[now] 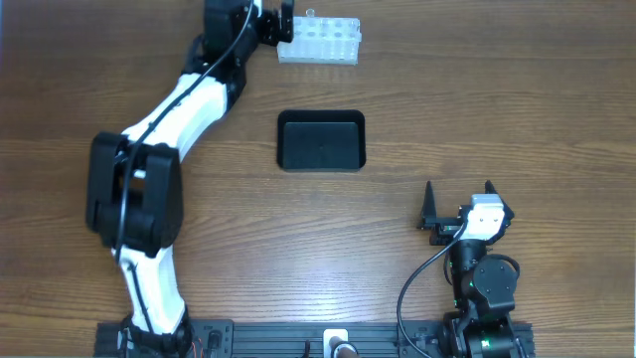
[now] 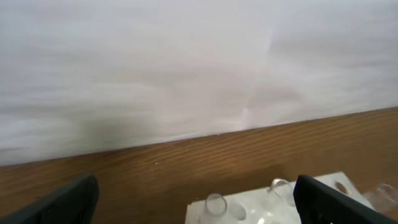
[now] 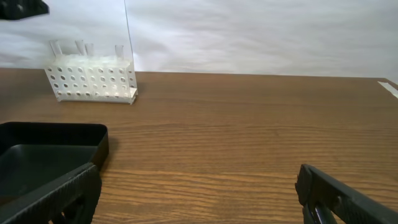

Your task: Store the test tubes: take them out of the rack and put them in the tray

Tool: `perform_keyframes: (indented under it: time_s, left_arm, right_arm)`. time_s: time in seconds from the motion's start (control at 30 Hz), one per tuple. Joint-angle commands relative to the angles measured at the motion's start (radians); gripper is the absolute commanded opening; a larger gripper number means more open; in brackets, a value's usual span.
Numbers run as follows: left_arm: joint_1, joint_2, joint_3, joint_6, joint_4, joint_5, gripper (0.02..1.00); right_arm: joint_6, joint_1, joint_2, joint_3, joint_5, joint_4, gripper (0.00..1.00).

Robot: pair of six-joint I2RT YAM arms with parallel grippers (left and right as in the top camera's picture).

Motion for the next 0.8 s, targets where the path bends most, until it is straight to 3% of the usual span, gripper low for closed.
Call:
perform_keyframes:
  time_s: [0.03,0.37,0.8]
  left_arm:
    - [-0.005,0.069,0.050,-0.038,-0.002,-0.025,0.998]
    - [-0.037,0.149,0.113,-0.037,0.001,-0.136,0.998]
    - [-0.047,0.172,0.123,-0.037,-0.005,-0.165,0.945]
  right_arm:
    - [-0.004,-0.006,-0.003,-0.006,-0.003,-0.004,0.993]
    - [-0.004,-0.006,-0.003,-0.006,-0.004,-0.004,0.991]
    - [-0.004,-0.006,-0.003,-0.006,-0.004,-0.004,0.993]
